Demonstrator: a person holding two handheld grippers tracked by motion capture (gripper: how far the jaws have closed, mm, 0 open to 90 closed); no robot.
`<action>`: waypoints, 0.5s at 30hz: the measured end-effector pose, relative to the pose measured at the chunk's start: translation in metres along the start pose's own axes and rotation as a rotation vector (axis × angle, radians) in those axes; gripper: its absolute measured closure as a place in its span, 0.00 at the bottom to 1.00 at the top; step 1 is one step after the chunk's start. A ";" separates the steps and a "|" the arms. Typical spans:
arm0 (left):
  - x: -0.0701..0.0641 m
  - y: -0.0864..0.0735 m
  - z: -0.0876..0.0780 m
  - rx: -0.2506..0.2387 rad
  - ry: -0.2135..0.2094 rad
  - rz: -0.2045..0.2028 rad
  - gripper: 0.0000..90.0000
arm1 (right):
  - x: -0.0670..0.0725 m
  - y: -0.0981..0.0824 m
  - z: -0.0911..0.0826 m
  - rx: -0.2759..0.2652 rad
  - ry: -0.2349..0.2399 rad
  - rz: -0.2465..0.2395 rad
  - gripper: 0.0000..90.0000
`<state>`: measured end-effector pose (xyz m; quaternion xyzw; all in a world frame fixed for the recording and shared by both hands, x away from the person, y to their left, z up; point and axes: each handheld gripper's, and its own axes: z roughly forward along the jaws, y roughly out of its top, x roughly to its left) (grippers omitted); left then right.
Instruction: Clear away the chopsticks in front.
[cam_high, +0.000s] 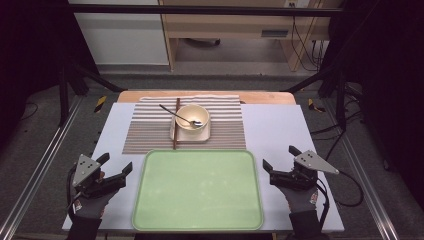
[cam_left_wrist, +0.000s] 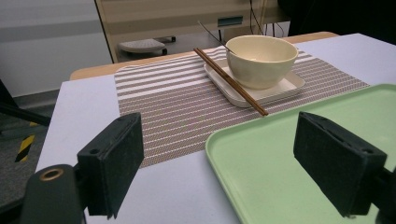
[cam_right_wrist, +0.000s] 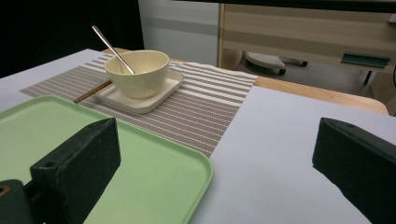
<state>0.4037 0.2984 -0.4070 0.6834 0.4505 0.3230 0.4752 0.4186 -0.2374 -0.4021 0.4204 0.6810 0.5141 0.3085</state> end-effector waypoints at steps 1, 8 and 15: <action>0.000 0.001 0.001 0.001 0.000 0.001 0.17 | 0.000 0.000 0.000 0.000 0.000 0.002 0.01; 0.000 0.007 0.006 -0.001 -0.007 0.000 0.18 | 0.002 0.001 -0.001 -0.008 -0.009 -0.005 0.02; 0.000 0.017 0.014 -0.011 -0.014 0.004 0.18 | 0.006 0.002 0.001 -0.004 -0.006 -0.010 0.02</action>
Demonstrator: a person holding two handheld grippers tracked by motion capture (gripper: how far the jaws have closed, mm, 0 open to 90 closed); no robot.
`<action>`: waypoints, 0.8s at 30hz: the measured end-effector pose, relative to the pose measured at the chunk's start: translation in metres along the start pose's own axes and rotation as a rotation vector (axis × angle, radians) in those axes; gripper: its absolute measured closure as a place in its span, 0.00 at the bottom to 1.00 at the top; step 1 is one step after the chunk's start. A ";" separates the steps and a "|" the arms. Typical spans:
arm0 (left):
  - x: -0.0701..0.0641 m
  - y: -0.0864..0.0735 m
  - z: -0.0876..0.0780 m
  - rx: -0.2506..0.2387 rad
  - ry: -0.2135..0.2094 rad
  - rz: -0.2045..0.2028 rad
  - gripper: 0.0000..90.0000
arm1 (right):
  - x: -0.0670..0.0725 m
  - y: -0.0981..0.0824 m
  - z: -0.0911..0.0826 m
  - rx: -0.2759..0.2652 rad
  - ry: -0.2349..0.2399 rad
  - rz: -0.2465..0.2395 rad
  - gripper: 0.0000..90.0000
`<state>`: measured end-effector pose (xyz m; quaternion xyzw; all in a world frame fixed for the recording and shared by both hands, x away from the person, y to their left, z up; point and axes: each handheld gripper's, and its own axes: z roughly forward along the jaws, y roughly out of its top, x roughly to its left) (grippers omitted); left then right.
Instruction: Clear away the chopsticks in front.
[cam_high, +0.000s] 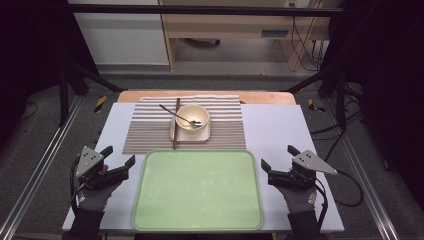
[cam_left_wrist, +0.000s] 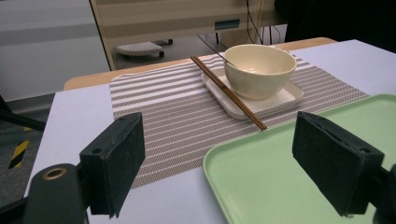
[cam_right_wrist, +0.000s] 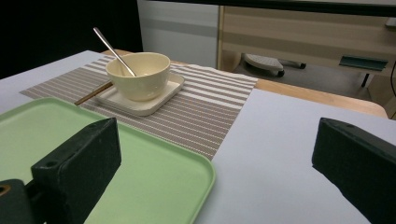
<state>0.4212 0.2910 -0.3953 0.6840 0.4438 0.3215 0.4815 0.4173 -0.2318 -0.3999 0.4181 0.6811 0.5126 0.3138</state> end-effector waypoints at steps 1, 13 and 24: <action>-0.001 0.004 0.003 -0.002 -0.001 0.008 0.18 | 0.001 0.000 0.001 0.005 0.000 0.000 0.02; -0.004 0.020 0.025 -0.002 -0.006 0.030 0.19 | 0.006 0.000 0.006 0.013 0.008 -0.001 0.02; -0.011 0.040 0.054 -0.016 -0.018 0.042 0.21 | 0.010 0.000 0.009 0.013 0.017 -0.013 0.02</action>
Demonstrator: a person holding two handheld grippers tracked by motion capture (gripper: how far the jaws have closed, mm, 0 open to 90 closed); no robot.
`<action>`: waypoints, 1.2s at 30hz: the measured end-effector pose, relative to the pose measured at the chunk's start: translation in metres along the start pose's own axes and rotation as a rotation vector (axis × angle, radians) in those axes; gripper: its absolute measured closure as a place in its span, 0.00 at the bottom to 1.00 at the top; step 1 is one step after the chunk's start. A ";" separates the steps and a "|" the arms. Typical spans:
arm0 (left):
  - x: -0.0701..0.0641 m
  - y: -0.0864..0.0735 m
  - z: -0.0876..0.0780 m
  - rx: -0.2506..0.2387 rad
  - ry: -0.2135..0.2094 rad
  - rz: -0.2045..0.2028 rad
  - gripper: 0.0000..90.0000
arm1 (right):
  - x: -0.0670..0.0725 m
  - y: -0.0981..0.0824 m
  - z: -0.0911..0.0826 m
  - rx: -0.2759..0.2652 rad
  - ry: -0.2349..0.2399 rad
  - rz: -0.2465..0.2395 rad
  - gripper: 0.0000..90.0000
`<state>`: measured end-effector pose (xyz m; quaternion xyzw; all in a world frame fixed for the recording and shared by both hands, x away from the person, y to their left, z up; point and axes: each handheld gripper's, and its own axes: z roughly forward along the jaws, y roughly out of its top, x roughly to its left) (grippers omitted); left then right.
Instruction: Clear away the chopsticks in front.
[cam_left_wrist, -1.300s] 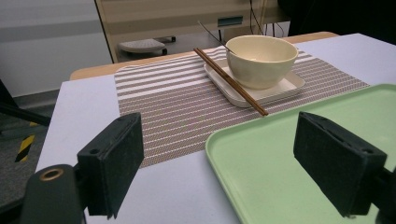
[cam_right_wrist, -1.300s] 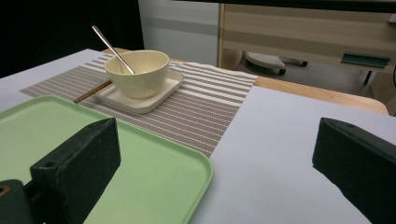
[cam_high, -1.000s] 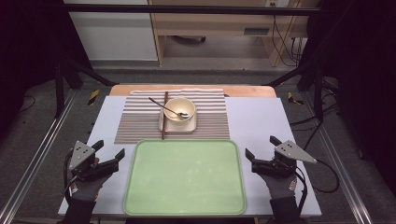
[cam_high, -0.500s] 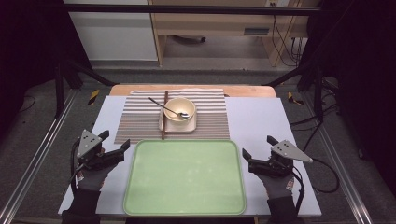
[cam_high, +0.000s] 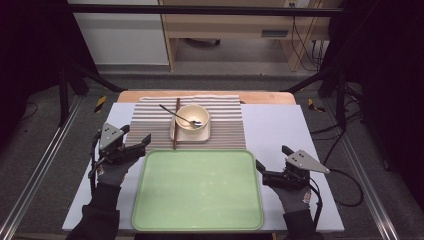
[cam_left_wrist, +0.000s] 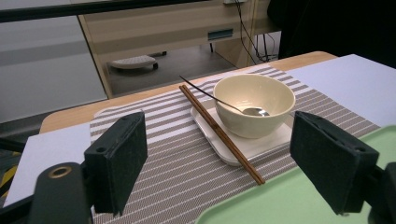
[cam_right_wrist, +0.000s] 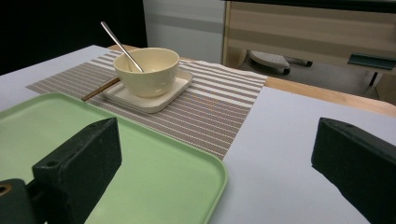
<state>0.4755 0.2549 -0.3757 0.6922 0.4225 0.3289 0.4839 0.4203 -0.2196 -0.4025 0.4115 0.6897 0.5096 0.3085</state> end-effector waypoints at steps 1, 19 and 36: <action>0.000 0.002 0.004 0.005 0.003 0.002 0.21 | 0.000 0.000 0.000 0.000 0.000 -0.001 0.02; -0.004 0.002 0.074 0.132 0.022 0.037 0.25 | 0.000 -0.002 0.002 0.012 -0.005 -0.003 0.03; -0.005 -0.013 0.121 0.207 0.027 0.031 0.28 | -0.001 -0.004 0.004 0.017 -0.004 0.001 0.03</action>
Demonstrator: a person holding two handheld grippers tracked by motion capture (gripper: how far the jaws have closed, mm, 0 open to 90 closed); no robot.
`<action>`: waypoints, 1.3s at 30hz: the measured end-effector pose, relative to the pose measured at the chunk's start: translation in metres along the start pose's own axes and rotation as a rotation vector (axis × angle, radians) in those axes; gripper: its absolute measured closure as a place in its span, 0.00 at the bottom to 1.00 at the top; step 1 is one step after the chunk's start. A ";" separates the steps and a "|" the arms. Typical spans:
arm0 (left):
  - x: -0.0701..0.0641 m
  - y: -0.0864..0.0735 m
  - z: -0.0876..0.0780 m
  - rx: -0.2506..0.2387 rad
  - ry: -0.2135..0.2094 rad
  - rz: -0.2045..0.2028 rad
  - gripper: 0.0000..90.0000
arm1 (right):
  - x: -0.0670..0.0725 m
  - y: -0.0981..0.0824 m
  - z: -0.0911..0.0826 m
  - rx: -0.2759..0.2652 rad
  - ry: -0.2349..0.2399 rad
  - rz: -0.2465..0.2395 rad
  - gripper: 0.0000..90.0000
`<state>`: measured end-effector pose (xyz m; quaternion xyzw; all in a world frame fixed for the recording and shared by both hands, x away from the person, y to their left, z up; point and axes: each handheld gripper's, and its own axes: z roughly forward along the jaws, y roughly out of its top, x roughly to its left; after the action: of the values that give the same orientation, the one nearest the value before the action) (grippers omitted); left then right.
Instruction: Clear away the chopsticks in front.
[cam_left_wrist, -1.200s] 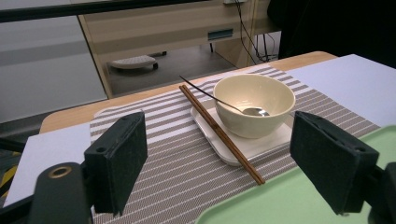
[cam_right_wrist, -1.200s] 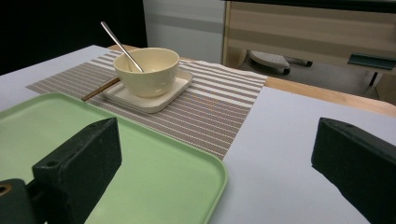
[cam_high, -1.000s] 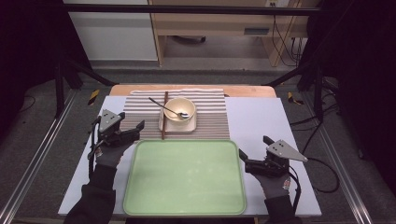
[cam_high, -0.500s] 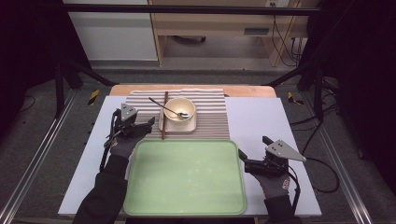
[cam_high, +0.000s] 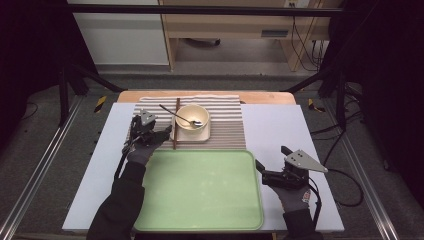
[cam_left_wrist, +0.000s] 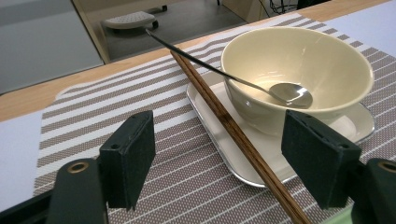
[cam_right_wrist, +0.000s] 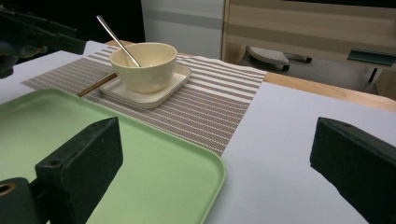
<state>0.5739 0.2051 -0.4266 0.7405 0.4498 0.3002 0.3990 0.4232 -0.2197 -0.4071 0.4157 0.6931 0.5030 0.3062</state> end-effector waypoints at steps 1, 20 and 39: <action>0.000 0.000 0.003 0.009 0.000 0.004 0.28 | 0.000 0.000 0.000 0.000 0.000 0.000 0.03; -0.008 -0.013 0.041 0.093 -0.004 -0.013 0.39 | -0.001 -0.002 0.002 0.009 0.004 0.002 0.04; -0.013 -0.016 0.046 0.118 -0.032 -0.024 0.79 | -0.001 -0.002 0.002 0.014 0.003 -0.002 0.05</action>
<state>0.5985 0.1834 -0.4646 0.7622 0.4688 0.2564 0.3654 0.4247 -0.2197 -0.4099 0.4164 0.6975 0.4985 0.3028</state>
